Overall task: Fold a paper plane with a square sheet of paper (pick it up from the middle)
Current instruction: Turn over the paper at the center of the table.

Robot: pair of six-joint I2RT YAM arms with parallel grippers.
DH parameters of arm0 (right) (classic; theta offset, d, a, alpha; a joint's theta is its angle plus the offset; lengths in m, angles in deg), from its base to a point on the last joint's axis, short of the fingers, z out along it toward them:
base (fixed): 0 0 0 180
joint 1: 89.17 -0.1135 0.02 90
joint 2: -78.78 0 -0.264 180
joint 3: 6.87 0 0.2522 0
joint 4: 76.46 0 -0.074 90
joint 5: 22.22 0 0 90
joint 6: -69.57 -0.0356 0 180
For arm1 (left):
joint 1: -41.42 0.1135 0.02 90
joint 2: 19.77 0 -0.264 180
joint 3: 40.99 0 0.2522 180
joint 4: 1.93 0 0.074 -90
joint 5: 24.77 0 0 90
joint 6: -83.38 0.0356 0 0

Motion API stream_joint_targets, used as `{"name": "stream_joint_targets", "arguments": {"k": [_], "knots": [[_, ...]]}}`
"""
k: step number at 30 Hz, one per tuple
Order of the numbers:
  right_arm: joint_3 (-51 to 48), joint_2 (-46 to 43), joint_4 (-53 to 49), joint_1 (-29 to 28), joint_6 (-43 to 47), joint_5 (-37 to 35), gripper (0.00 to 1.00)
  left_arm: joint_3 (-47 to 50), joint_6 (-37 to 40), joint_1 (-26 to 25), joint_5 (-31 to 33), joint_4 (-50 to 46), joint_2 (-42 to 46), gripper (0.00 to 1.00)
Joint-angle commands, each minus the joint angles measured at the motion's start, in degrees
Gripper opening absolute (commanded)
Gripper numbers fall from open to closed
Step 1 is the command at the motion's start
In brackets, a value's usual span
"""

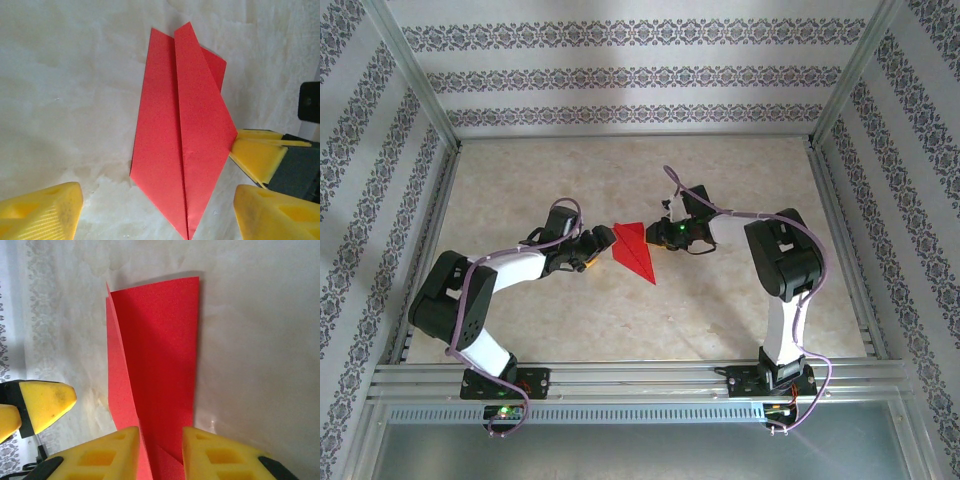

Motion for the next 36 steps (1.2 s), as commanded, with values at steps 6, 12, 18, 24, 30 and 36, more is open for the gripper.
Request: {"name": "stream_joint_targets", "arguments": {"k": [6,12,18,24,30,36], "knots": [[2.88,3.09,-0.05,-1.03,2.14,3.39,0.24,0.56,1.02,-0.32,1.69,1.15,2.51,0.94],[3.72,3.17,0.79,-1.05,2.65,5.38,0.12,0.54,1.94,-0.3,-0.57,2.52,2.99,0.98],[2.35,-2.4,5.65,-0.18,0.22,10.12,0.05,0.51,4.43,-0.33,-5.95,6.92,5.68,1.0],[0.34,-7.8,13.93,0.44,-8.69,14.66,0.04,1.97,1.21,-0.49,-10.55,18.33,7.22,1.0],[-2.04,-11.0,25.21,0.44,-20.88,15.67,0.04,1.21,-2.78,-2.79,-12.95,29.22,5.38,0.97],[-3.21,-11.33,32.21,0.53,-28.8,16.21,0.04,0.98,-5.44,-3.52,-14.41,37.15,2.83,0.82]]}}
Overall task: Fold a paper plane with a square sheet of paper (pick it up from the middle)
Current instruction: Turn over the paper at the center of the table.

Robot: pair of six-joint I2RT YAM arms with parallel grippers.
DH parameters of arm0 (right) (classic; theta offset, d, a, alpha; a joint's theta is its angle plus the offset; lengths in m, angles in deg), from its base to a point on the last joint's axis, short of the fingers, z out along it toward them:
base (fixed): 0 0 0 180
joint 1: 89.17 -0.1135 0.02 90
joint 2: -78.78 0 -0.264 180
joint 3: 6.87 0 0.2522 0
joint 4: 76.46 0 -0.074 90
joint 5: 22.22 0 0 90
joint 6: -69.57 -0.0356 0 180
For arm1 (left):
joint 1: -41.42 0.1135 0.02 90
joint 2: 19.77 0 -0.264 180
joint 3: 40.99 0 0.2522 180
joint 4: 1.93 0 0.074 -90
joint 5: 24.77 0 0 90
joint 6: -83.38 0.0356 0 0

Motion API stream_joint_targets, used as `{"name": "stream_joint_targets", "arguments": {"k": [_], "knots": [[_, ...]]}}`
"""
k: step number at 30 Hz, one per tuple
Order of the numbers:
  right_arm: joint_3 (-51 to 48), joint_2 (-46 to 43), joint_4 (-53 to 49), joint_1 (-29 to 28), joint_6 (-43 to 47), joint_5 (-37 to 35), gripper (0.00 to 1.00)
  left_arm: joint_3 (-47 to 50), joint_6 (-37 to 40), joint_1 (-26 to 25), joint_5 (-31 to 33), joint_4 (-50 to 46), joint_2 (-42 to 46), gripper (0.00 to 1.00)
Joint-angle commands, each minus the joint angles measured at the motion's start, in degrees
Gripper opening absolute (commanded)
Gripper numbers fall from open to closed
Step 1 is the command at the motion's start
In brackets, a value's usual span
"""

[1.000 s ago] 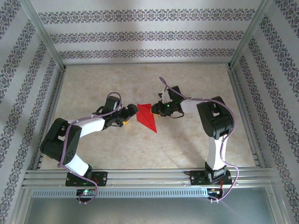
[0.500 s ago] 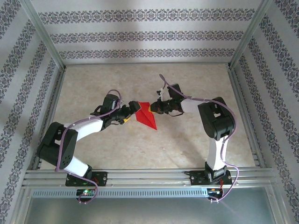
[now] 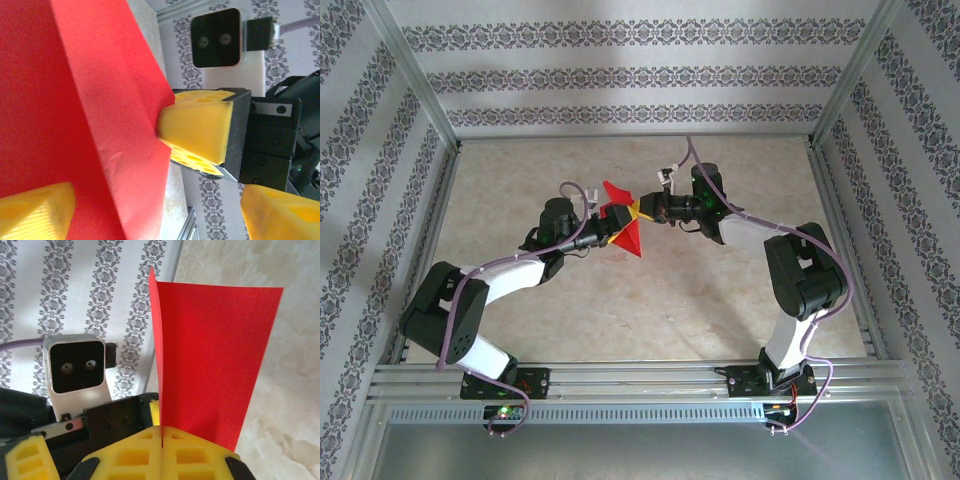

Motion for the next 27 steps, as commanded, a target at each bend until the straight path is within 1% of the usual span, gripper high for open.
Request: {"name": "stream_joint_targets", "arguments": {"k": [1,5,16,21,27], "knots": [[-1.21,-0.96,8.18,0.58,-7.05,2.24,0.04,-0.36,-1.84,-0.43,-2.34,8.77,-1.13,0.79],[-1.82,-0.09,11.89,0.65,-10.26,3.25,0.04,-1.32,0.99,-0.46,-2.73,4.74,-0.48,0.68],[-2.89,0.62,14.99,1.02,-12.53,3.55,0.04,-1.51,0.26,0.52,-3.06,6.18,-0.05,0.44],[-2.91,0.8,15.4,1.19,-12.98,3.89,0.05,-1.2,0.08,0.84,-3.77,7.2,0.55,0.39],[-3.17,0.8,15.64,1.17,-13.33,4.35,0.05,-1.25,-1.66,1.39,-4.29,10.59,-0.44,0.32]]}}
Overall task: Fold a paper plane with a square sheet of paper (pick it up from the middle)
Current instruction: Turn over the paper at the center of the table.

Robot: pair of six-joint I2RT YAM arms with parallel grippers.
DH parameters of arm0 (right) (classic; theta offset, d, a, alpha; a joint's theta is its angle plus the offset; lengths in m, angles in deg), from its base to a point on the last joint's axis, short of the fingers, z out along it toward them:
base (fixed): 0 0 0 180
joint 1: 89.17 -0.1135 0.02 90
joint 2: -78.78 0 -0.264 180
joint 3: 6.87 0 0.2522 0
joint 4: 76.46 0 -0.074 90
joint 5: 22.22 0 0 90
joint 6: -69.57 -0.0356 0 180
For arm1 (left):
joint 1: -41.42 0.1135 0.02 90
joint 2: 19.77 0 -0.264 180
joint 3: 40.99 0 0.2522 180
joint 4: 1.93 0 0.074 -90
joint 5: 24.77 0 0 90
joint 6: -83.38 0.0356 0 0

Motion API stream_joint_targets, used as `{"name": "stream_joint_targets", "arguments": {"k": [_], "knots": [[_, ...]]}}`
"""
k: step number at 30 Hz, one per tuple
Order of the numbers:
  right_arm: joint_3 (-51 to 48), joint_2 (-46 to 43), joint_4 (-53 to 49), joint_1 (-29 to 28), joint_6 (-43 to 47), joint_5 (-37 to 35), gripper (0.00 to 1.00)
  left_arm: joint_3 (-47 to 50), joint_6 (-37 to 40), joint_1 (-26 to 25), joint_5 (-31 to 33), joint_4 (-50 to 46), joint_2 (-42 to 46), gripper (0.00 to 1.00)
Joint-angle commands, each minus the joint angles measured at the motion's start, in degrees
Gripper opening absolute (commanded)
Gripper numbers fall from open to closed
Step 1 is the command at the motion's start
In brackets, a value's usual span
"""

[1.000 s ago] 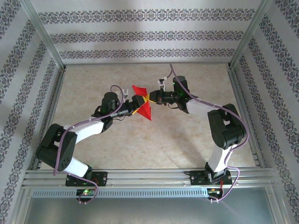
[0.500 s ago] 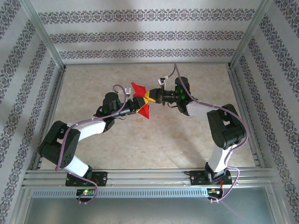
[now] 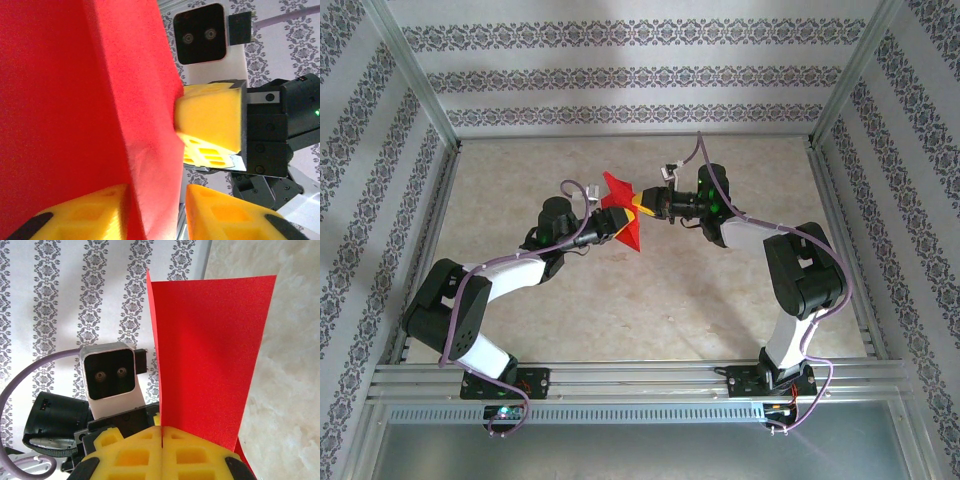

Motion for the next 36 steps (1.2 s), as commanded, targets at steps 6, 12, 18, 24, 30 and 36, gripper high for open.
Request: {"name": "stream_joint_targets", "arguments": {"k": [6,12,18,24,30,36], "knots": [[-1.9,0.54,2.55,0.53,-0.52,2.36,0.06,-0.82,-2.1,0.89,-1.59,7.59,-0.63,0.23],[-2.15,0.32,2.55,0.71,-0.7,2.08,0.1,-0.49,-2.04,1.12,-1.3,7.16,-0.41,0.18],[-2.01,-0.51,2.26,1.1,-0.49,1.54,0.21,-0.64,-1.76,1.4,-0.95,5.2,-0.44,0.15],[-3.89,-3.64,-2.02,3.74,4.83,-1.98,0.47,-0.58,-0.17,1.89,0.21,-0.86,0.15,0.12],[-6.17,-8.79,-14.64,8.25,16.01,-8.55,0.56,-4.26,9.78,2.53,4.54,-24.16,3.25,0.1],[-5.2,-17.97,-36.28,10.43,34.34,-23.57,0.64,-16.63,26.35,1.69,20.8,-61.49,4.47,0.09]]}}
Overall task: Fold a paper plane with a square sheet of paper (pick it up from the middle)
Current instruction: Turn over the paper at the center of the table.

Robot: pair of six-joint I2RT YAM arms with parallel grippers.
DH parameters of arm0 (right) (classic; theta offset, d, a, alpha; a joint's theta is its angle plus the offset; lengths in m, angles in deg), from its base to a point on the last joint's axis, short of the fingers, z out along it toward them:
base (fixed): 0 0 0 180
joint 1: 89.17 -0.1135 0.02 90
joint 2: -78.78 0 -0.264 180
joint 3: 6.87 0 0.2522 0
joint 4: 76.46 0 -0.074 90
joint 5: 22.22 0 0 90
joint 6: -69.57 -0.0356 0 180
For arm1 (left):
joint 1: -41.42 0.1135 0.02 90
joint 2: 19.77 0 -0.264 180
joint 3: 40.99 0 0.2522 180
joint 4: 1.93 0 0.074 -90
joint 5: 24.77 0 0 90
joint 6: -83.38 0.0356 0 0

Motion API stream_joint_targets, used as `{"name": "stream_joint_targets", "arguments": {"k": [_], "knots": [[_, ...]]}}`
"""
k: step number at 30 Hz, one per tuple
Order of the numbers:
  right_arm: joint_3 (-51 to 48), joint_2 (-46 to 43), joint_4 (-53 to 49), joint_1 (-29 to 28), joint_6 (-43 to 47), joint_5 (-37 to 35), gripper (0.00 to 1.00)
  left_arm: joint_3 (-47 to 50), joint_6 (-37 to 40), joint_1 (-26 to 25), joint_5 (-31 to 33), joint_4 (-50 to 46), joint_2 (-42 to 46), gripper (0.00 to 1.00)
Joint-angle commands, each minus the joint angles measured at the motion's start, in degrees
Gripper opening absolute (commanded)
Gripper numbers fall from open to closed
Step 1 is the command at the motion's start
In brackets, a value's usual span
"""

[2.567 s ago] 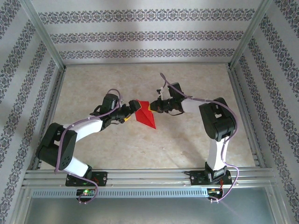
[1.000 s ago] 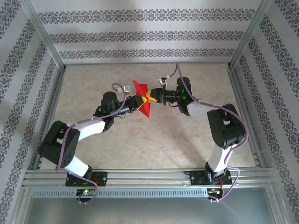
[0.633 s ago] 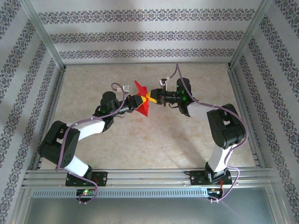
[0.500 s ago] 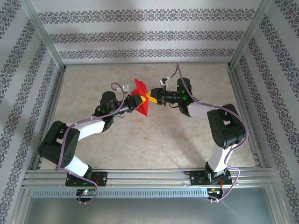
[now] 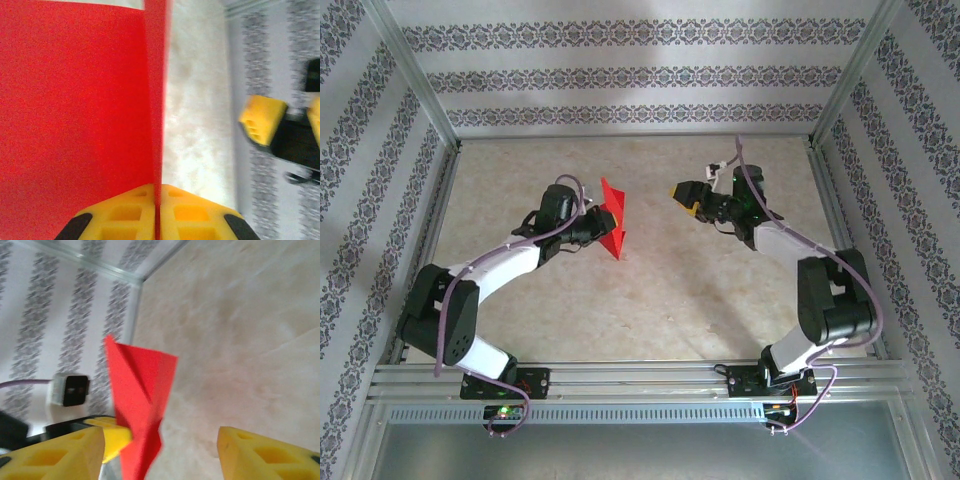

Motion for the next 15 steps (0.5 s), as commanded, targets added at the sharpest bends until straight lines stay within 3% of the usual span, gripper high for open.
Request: {"name": "stream_joint_targets", "arguments": {"k": [1,6,8,10,15], "knots": [[0.86,-5.7,-16.04,0.18,15.97,-12.78,0.65,-8.13,13.96,-0.88,14.26,-28.5,1.53,0.09],[2.44,-12.06,-27.58,-0.39,27.74,-28.74,0.73,-20.46,20.28,-5.42,33.1,-48.5,-4.08,0.09],[2.1,-14.47,-29.41,-0.62,29.76,-35.07,0.8,-25.04,21.07,-7.63,40.43,-54.66,-7.56,0.09],[1.24,-16.62,-29.68,-0.65,30.96,-40.21,0.97,-29.37,21.14,-9.73,46.66,-59.93,-11.57,0.09],[0.1,-19.78,-29.21,-0.36,31.83,-46.37,0.98,-37.94,20.29,-14.22,57.6,-69.17,-21.86,0.1]]}}
